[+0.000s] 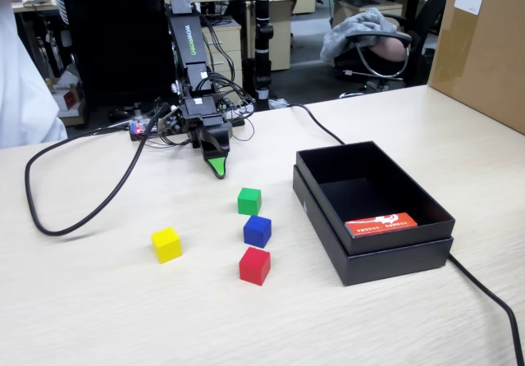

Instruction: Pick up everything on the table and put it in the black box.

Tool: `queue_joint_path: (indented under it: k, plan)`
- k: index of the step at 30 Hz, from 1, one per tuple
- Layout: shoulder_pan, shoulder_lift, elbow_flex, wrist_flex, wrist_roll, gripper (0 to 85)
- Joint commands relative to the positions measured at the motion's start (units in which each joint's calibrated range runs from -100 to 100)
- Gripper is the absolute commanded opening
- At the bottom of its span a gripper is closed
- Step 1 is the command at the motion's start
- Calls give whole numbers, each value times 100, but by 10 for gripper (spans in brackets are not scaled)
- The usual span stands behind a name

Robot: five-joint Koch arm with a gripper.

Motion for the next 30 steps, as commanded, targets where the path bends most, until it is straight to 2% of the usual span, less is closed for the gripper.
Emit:
queue_joint_path:
  k: [1,12,16,22,29,30]
  plan:
    - [-190,60,-48,-194,5,488]
    - [-215,60,34,-264,5,488]
    - [-239,37,705,-1447,63,488]
    - [-225,129,1920,-2605,171,479]
    - [-239,1781,4023,-3892,244,476]
    - [-293,2469,4758,-4462,244,477]
